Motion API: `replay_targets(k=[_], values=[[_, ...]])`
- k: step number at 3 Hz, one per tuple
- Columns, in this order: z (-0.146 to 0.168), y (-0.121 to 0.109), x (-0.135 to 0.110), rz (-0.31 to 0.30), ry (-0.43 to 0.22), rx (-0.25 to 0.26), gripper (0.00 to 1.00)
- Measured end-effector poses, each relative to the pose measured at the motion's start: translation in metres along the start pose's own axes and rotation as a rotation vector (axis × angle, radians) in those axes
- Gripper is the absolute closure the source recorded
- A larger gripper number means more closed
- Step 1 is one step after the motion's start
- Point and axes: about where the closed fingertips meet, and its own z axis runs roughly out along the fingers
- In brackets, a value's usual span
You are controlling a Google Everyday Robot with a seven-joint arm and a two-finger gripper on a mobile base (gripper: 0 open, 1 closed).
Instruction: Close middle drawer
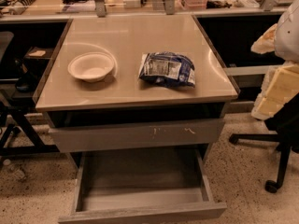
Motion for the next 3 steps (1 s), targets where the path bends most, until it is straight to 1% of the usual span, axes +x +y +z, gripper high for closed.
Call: replay_targets(k=[3], values=[[-0.0001,0.0,0.0001,0.0,0.0,0.0,0.89]])
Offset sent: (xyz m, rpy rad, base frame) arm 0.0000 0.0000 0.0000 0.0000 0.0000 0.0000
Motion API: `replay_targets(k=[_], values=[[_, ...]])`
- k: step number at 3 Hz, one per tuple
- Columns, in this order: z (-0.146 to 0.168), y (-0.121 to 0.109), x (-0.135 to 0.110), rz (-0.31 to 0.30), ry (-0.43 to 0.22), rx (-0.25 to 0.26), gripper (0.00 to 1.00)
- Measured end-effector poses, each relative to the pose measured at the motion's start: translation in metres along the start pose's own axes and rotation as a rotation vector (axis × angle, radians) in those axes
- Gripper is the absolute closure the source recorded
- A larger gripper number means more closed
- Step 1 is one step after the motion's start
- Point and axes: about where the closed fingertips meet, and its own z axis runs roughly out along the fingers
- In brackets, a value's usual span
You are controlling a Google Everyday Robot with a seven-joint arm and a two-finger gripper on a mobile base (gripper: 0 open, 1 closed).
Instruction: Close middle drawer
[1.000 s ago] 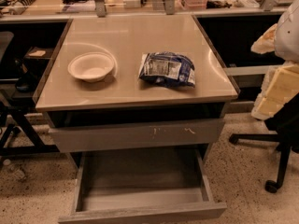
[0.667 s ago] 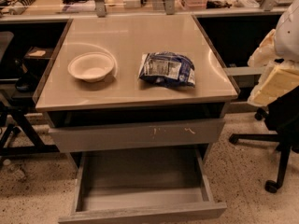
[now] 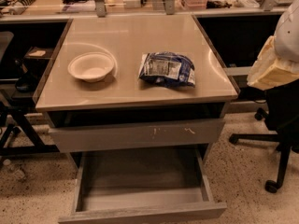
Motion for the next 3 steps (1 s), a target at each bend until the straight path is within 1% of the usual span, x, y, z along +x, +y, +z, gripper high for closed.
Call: replay_targets(k=[1,2,3], values=[[-0.004,0.003,0.006,-0.011,0.032,0.021,1.0],[0.0,0.043,0.033,0.051,0.098,-0.011,1.0],[0.035,0.105,0.061,0.126,0.159,-0.155,1.0]])
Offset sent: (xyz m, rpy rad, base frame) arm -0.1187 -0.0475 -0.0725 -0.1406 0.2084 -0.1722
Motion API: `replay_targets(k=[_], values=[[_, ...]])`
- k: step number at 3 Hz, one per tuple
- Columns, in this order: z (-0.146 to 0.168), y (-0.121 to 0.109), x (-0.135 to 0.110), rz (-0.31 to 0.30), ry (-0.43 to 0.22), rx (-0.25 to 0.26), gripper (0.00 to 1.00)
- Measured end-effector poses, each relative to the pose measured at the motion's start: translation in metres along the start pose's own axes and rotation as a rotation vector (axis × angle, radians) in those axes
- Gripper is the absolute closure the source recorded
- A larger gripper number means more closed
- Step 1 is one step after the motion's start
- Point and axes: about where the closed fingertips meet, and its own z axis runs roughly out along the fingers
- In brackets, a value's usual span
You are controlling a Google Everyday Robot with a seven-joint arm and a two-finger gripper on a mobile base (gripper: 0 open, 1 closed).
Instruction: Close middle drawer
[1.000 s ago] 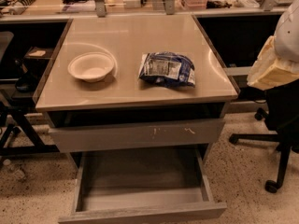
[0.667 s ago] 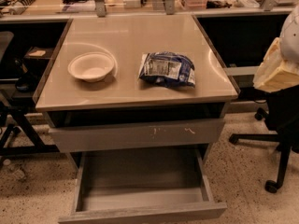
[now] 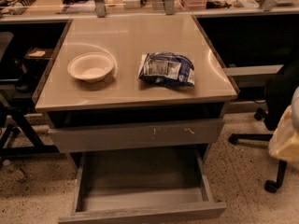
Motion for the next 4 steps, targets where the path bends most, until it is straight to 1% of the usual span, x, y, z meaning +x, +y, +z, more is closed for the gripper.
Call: replay_targets(k=[1,2,3,4], values=[[0.045,0.037,0.015,0.022,0.04,-0.138,1.0],[0.057,0.045,0.019,0.024,0.05,-0.164,1.0],[0.072,0.061,0.015,0.012,0.036,-0.214,1.0],[0.117,0.1,0.013,0.041,0.01,-0.314,1.0]])
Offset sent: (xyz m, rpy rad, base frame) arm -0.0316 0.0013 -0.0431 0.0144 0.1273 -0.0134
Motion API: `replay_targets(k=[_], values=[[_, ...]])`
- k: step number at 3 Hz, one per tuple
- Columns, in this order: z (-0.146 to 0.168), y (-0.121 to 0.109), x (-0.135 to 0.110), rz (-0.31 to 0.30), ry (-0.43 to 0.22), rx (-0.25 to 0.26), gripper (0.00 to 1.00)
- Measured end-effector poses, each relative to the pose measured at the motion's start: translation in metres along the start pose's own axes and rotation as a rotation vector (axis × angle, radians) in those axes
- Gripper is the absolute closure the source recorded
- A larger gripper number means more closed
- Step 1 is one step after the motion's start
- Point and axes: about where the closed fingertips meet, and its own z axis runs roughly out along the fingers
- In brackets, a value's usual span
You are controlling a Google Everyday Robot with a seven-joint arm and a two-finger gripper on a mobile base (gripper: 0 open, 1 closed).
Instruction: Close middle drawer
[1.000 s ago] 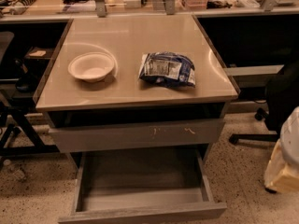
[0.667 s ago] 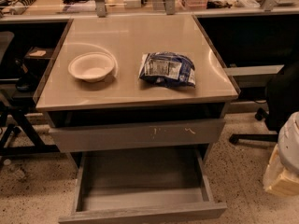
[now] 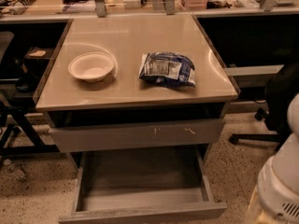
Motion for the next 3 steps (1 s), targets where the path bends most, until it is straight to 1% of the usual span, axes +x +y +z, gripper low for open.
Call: replay_targets(k=[1,2,3], values=[[0.074,0.019,-0.003,0.027,-0.007,-0.112,1.0],[0.116,0.024,-0.013,0.045,-0.028,-0.166,1.0],[0.116,0.024,-0.013,0.045,-0.028,-0.166,1.0]])
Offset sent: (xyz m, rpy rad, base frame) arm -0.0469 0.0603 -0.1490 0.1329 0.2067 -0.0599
